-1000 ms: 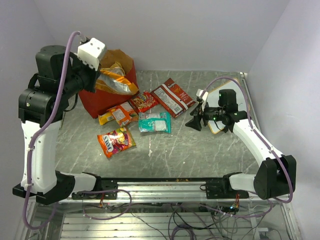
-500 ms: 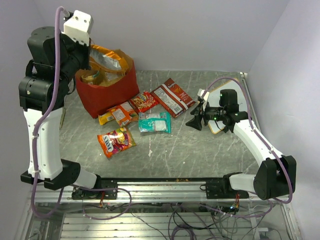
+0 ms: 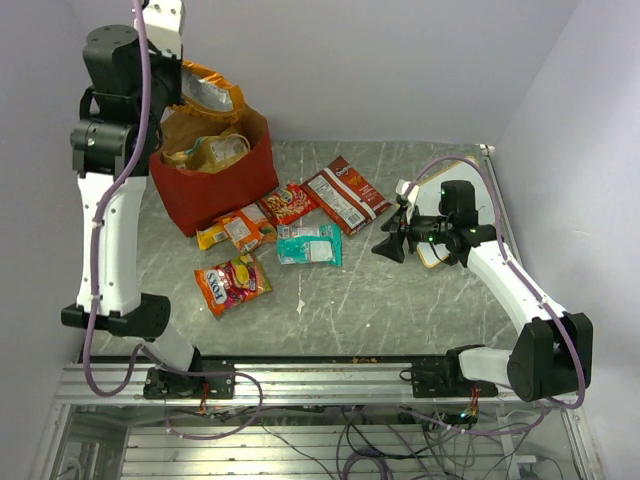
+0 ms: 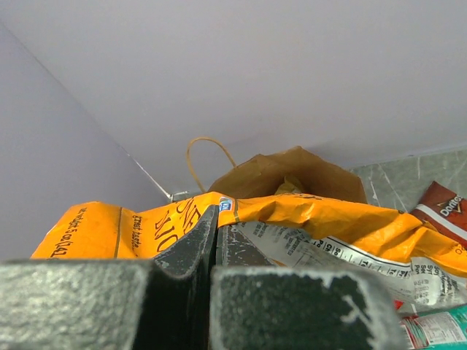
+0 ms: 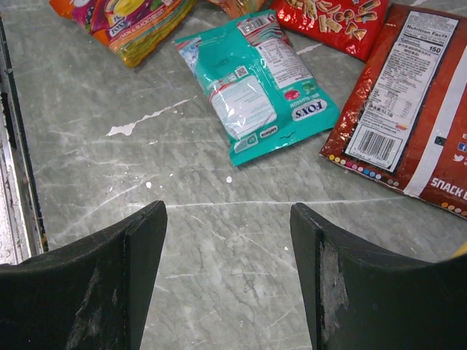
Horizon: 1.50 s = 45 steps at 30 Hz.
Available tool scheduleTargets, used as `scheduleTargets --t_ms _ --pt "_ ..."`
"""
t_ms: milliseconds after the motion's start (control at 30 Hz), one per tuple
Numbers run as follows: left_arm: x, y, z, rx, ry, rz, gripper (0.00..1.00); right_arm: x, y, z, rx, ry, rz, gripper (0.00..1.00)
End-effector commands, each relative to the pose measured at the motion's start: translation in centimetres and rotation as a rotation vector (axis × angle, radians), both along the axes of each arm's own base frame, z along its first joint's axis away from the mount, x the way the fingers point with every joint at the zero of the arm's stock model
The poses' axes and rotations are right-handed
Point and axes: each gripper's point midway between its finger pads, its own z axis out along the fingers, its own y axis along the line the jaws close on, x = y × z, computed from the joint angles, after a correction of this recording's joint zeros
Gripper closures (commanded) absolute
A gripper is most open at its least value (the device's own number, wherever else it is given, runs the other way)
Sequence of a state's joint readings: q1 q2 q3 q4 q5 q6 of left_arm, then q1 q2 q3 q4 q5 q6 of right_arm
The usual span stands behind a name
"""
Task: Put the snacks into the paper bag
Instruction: Place the snack in the paper bag.
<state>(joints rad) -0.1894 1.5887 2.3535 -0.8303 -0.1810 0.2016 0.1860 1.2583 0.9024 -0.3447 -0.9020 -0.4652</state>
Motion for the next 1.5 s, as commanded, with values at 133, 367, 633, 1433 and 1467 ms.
scheduleTargets --t_ms 133,367,633,1433,1467 --pt "4.8 0.8 -1.1 0.012 -0.019 0.062 0.93 -0.1 -0.1 0.3 0.01 -0.027 0.01 0.32" --pt "7.6 0.5 -5.6 0.071 0.096 0.059 0.93 -0.2 -0.3 0.3 0.008 -0.033 0.009 0.32" --pt "8.9 -0.8 -11.0 0.084 0.234 0.0 0.93 -0.4 -0.1 -0.2 0.014 -0.013 0.02 0.31" --pt "10.4 -3.1 -20.7 0.002 0.499 -0.106 0.93 -0.6 -0.2 0.0 0.023 -0.009 0.006 0.31" --pt "10.3 -3.0 -21.1 -0.001 0.514 -0.109 0.93 -0.6 -0.1 0.0 0.025 -0.009 0.009 0.31"
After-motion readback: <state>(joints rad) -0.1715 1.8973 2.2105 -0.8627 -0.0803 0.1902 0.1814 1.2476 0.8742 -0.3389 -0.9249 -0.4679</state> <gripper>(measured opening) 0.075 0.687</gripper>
